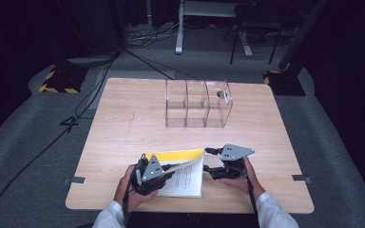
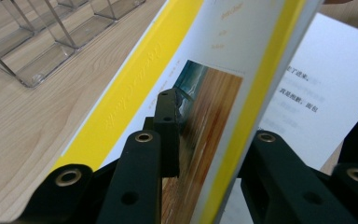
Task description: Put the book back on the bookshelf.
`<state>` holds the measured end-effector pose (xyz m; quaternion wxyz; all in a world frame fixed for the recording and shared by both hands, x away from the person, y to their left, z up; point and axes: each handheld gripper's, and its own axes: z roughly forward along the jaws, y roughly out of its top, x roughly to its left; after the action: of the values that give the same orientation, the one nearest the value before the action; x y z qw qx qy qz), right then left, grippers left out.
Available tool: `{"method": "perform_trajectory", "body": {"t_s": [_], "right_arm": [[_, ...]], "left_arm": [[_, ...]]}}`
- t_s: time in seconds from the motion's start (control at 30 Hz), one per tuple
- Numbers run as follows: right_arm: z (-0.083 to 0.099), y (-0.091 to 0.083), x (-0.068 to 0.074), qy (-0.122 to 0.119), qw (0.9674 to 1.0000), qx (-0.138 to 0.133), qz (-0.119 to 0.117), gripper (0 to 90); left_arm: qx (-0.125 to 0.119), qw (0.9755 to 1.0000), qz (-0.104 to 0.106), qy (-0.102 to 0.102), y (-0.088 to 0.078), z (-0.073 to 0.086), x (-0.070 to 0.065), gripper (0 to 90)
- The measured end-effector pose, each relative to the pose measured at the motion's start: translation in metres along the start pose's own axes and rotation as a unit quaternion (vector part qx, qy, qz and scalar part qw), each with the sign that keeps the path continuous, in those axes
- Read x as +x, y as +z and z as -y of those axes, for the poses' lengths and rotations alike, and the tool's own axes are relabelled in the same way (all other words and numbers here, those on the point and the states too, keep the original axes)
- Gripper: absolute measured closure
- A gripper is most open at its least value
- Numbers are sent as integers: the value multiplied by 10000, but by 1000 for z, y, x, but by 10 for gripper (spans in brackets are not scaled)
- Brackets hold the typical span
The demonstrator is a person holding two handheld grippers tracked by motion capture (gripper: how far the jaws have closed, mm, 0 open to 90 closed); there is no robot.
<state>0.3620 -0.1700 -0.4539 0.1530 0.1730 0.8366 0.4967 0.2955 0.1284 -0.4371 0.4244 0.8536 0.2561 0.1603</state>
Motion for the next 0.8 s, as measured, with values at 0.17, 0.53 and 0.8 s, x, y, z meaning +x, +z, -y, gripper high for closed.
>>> {"method": "perform_trajectory", "body": {"t_s": [0.17,0.53,0.8], "right_arm": [[-16,2,1,3,9996,-270,55,357],[-49,9,7,-87,9982,-585,-40,348],[-65,26,21,-225,9979,-463,-391,338]], "left_arm": [[27,10000,-17,-60,-7,4,3,676],[-152,9991,-211,-330,-23,20,15,613],[-264,9988,-269,-315,-31,29,24,746]]}}
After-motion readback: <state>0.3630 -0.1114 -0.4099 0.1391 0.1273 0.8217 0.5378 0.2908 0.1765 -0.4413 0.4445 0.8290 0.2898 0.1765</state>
